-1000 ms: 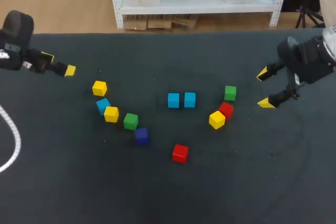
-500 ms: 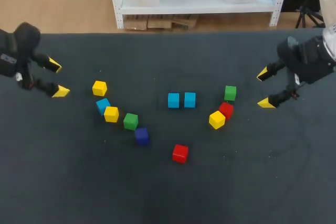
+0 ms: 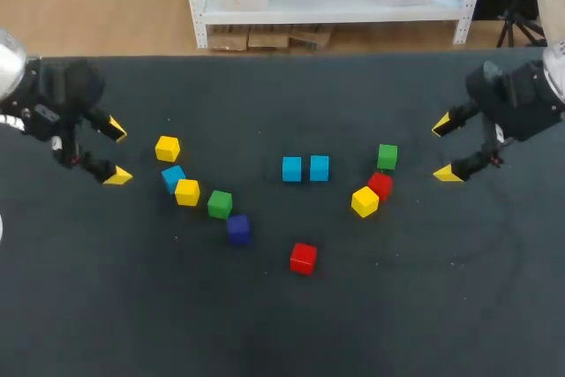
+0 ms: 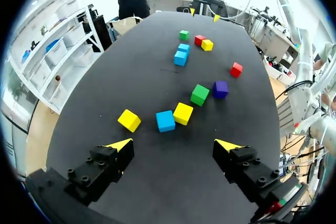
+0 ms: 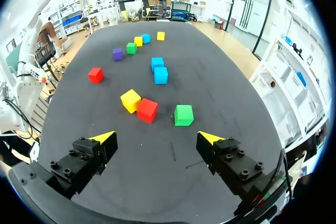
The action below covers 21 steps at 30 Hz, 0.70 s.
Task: Place the blue cubes, place green cubes on the blue cubes, place the yellow cubes on the green cubes, then place the red cubes on the yellow cubes, and place purple cube on the red cubes.
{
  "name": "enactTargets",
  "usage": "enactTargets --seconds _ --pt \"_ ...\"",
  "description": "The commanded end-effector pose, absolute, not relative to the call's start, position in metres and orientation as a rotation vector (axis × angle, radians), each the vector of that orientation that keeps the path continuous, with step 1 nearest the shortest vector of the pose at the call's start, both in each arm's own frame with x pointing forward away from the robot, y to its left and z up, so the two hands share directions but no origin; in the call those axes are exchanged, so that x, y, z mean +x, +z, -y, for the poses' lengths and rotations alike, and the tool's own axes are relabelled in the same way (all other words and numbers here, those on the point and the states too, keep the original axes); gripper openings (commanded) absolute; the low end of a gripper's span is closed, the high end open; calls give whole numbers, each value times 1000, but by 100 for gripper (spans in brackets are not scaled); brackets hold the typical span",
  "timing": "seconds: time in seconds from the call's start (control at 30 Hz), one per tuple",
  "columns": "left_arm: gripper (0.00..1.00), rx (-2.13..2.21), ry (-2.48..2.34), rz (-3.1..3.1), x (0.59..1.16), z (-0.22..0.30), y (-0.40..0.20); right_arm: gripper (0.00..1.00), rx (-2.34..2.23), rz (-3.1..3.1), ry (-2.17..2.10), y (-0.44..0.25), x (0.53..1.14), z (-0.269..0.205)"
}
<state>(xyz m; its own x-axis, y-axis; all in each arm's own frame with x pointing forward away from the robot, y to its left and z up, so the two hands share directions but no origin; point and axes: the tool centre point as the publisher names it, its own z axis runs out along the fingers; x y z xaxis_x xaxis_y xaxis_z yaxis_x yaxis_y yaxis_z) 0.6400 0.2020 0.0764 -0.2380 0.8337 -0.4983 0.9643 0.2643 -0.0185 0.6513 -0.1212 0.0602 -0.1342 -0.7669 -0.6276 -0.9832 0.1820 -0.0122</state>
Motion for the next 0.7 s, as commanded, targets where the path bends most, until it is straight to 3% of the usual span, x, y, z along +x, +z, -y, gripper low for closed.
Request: enactTargets --seconds 0.03,0.7 --pt "100 1644 -422 -2172 638 -196 67 100 -1637 -1958 567 59 652 121" --pt "100 1428 -444 -2326 635 -162 22 100 -1637 -1958 567 59 652 121"
